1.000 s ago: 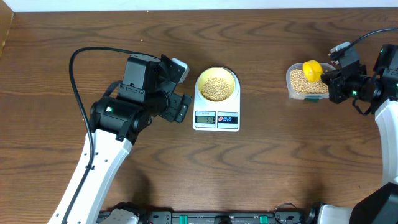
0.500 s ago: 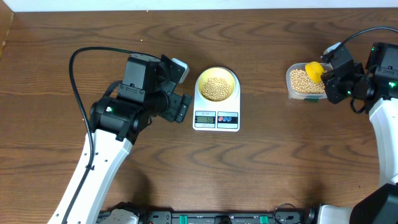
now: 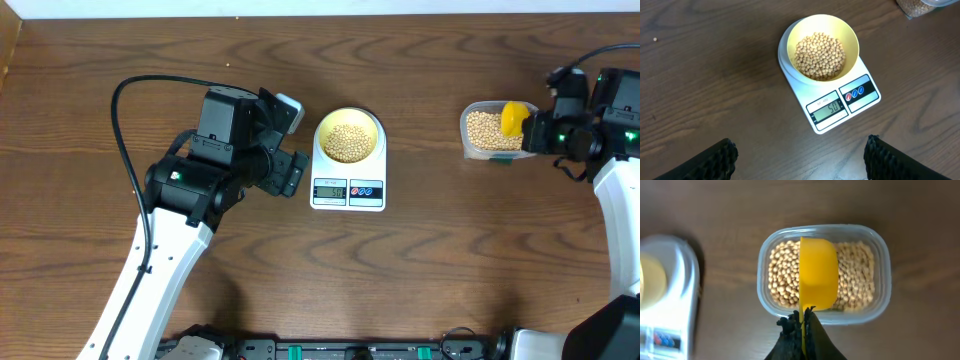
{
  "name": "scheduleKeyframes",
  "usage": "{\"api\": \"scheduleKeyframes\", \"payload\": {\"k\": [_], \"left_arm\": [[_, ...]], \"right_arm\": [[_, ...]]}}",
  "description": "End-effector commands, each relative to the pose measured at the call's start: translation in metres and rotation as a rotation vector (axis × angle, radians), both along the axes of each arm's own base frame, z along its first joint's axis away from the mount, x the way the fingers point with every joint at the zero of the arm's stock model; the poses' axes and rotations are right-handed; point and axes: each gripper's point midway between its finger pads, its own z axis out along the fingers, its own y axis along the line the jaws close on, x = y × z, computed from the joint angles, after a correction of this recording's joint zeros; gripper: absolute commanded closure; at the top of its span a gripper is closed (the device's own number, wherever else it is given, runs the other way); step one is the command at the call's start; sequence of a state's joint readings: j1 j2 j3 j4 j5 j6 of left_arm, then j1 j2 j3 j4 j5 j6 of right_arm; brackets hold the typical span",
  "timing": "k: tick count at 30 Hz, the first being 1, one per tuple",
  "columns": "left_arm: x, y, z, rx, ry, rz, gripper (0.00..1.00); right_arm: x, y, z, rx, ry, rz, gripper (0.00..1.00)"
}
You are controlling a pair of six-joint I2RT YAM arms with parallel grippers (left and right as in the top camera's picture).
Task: Scoop item into bowl and weigh 50g on scale
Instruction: 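Lower the yellow scoop into the soybean tub with the right gripper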
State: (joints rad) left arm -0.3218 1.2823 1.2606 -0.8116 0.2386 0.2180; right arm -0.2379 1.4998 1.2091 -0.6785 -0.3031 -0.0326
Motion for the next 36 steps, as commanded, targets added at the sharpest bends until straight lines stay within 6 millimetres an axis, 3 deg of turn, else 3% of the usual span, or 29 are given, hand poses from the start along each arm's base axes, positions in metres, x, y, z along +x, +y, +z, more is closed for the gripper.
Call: {"api": "scheduleKeyframes", "payload": {"k": [1, 10, 17, 19, 31, 36], "left_arm": [[-0.001, -0.001, -0.001, -0.001, 0.004, -0.014, 0.17], [-0.001, -0.001, -0.001, -0.001, 0.004, -0.014, 0.17], [-0.001, -0.001, -0.001, 0.0, 0.004, -0.014, 0.17], [-0.001, -0.001, -0.001, -0.001, 0.004, -0.014, 0.17], [-0.001, -0.001, -0.001, 0.0, 0.004, -0.014, 0.17], [-0.001, -0.001, -0.001, 0.0, 0.004, -0.014, 0.17]], "right_arm": [[0.009, -0.019, -0.012, 0.167, 0.07, -0.394, 0.98], [0.046, -0.01, -0.04, 0.337, 0.069, -0.446, 0.99], [0.046, -0.006, -0.052, 0.367, 0.105, -0.447, 0.98], [0.045, -0.006, -0.053, 0.367, 0.112, -0.448, 0.93], [0.034, -0.003, -0.06, 0.342, 0.162, -0.422, 0.42], [0.026, -0.001, -0.065, 0.328, 0.196, -0.405, 0.27]]}}
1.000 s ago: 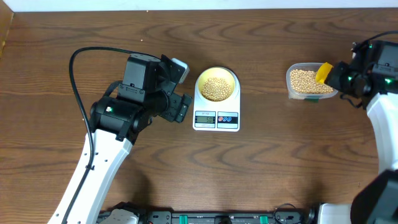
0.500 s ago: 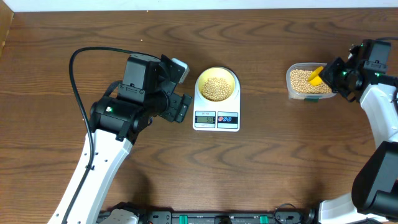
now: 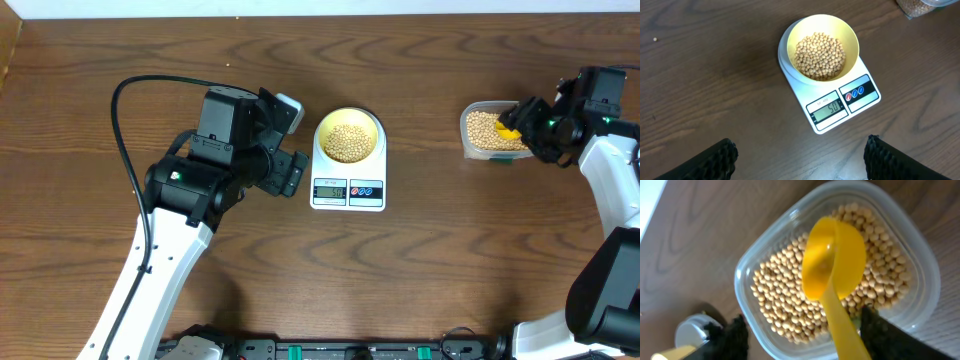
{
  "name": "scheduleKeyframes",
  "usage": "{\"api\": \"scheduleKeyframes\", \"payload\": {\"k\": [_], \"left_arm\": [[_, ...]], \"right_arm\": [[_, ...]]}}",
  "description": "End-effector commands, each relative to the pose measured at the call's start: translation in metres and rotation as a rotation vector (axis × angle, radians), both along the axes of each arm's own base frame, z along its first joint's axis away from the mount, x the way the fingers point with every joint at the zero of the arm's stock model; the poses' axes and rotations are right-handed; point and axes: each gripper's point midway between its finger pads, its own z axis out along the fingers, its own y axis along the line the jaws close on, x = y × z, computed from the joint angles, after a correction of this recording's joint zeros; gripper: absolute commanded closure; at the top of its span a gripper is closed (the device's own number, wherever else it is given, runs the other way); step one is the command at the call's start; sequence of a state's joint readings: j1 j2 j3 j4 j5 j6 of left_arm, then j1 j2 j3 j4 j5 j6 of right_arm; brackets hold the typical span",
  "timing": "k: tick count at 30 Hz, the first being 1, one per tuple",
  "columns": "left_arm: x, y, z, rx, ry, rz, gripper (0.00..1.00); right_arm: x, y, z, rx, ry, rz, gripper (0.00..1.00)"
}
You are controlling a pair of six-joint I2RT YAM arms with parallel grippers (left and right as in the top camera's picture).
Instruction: Scoop item into bowl and weigh 50g on scale
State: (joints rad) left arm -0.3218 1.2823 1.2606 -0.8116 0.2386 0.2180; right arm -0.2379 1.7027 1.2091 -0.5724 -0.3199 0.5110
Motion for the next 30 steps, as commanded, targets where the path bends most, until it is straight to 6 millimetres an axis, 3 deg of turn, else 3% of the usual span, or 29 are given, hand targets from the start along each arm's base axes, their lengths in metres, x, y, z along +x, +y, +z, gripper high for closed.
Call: {"api": "scheduleKeyframes", "payload": {"k": [1, 6, 8, 21, 30], "left_arm": [[-0.001, -0.001, -0.001, -0.001, 0.004, -0.014, 0.17], [-0.001, -0.001, -0.001, -0.001, 0.004, -0.014, 0.17], [-0.001, -0.001, -0.001, -0.001, 0.004, -0.014, 0.17], [-0.001, -0.001, -0.001, 0.0, 0.004, -0.014, 0.16], [-0.001, -0.001, -0.001, 0.0, 0.004, -0.014, 0.17]], "right_arm": [[-0.002, 0.003, -0.002, -0.012, 0.014, 0.041, 0.24], [-0.013, 0.005, -0.008, -0.034, 0.048, 0.102, 0.11], [-0.017, 0.006, -0.009, -0.053, 0.056, 0.143, 0.01], [-0.032, -0.011, -0.019, -0.221, 0.118, 0.244, 0.01], [-0.036, -0.011, -0.014, -0.337, 0.079, 0.473, 0.01]]}}
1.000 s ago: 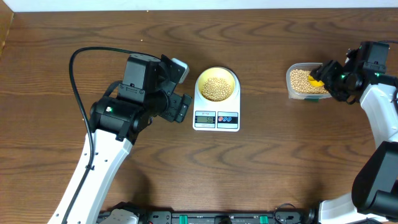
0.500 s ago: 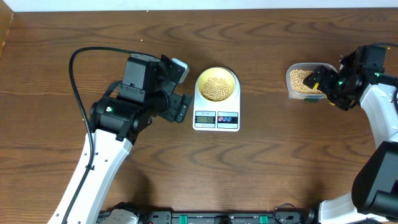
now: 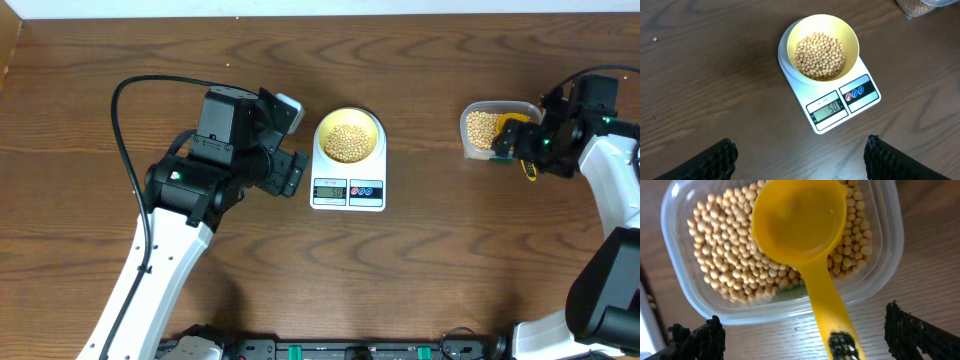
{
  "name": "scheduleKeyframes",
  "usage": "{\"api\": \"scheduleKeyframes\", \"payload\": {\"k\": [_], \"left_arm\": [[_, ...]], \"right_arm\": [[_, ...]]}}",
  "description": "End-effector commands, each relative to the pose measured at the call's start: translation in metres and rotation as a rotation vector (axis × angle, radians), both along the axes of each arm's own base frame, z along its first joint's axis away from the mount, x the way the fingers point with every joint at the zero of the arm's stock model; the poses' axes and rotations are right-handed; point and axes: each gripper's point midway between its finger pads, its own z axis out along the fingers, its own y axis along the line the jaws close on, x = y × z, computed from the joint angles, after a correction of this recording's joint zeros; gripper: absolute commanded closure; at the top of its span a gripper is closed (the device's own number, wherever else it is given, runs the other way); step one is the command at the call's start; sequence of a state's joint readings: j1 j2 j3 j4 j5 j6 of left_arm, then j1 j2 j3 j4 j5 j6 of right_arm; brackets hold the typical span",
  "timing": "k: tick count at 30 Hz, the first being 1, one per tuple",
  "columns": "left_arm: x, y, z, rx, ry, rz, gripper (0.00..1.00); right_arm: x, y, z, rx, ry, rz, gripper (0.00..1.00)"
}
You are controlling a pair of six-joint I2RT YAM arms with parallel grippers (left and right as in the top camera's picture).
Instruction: Scoop item into bowl and weigh 50g on scale
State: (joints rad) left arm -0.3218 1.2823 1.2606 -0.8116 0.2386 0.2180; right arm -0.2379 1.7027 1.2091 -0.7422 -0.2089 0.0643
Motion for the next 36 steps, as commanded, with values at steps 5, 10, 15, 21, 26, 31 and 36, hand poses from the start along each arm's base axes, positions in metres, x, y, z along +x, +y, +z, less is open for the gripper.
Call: {"api": "scheduleKeyframes", "payload": {"k": [5, 10, 15, 21, 26, 31, 36], "left_arm": [[-0.001, -0.001, -0.001, -0.001, 0.004, -0.014, 0.17], [-0.001, -0.001, -0.001, -0.001, 0.004, -0.014, 0.17], [-0.001, -0.001, -0.001, -0.001, 0.004, -0.014, 0.17], [-0.001, -0.001, -0.001, 0.0, 0.004, -0.014, 0.17], [-0.001, -0.001, -0.001, -0.001, 0.004, -0.014, 0.17], [-0.001, -0.001, -0.001, -0.001, 0.004, -0.014, 0.17], [-0.001, -0.001, -0.001, -0.001, 0.004, -0.014, 0.17]], "right_arm": [[-0.001, -0.001, 0.016, -0.122, -0.056, 0.245, 0.01], [-0.001, -0.003, 0.033, -0.18, -0.105, 0.312, 0.01], [-0.004, -0.01, 0.058, -0.254, -0.158, 0.317, 0.01], [-0.008, -0.008, 0.087, -0.306, -0.232, 0.355, 0.01], [-0.01, -0.008, 0.097, -0.318, -0.257, 0.353, 0.01], [-0.01, -0.008, 0.096, -0.317, -0.254, 0.353, 0.01], [-0.011, -0.008, 0.095, -0.315, -0.251, 0.353, 0.01]]}}
